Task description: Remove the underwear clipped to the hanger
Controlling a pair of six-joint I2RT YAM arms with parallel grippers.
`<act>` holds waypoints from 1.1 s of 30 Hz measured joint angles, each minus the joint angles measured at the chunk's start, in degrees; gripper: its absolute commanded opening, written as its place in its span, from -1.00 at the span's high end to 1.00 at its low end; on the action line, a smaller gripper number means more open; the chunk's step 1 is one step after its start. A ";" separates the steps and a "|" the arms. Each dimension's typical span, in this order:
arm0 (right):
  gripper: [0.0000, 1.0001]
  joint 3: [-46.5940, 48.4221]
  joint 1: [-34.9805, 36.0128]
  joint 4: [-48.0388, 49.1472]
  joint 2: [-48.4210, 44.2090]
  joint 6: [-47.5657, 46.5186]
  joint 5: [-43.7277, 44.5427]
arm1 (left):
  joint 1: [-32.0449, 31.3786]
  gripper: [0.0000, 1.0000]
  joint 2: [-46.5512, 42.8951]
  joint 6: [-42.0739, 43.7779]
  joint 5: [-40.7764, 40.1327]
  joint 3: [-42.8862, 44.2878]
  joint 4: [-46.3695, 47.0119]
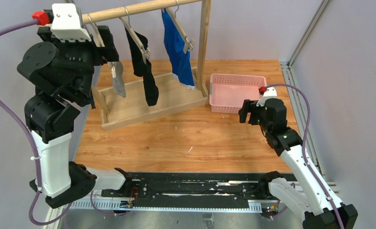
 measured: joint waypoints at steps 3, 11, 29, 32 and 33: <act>-0.57 0.00 0.17 0.00 0.33 0.26 -0.70 | 0.24 -0.76 2.32 -0.96 -1.40 4.00 -0.81; -0.57 0.00 0.33 -0.07 0.11 0.85 -2.16 | 5.38 -0.61 8.44 -8.63 -0.09 10.16 -5.77; -0.57 -4.76 0.44 0.44 -3.02 1.46 -6.78 | 16.11 -0.31 9.38 -23.80 13.94 6.01 -13.40; -0.57 -5.20 0.74 1.20 -2.47 1.64 -7.72 | 16.83 -0.34 9.57 -24.59 13.84 5.42 -13.42; -0.57 -5.29 0.74 1.40 -2.16 1.70 -8.15 | 17.05 -0.36 9.68 -24.76 13.70 5.22 -13.51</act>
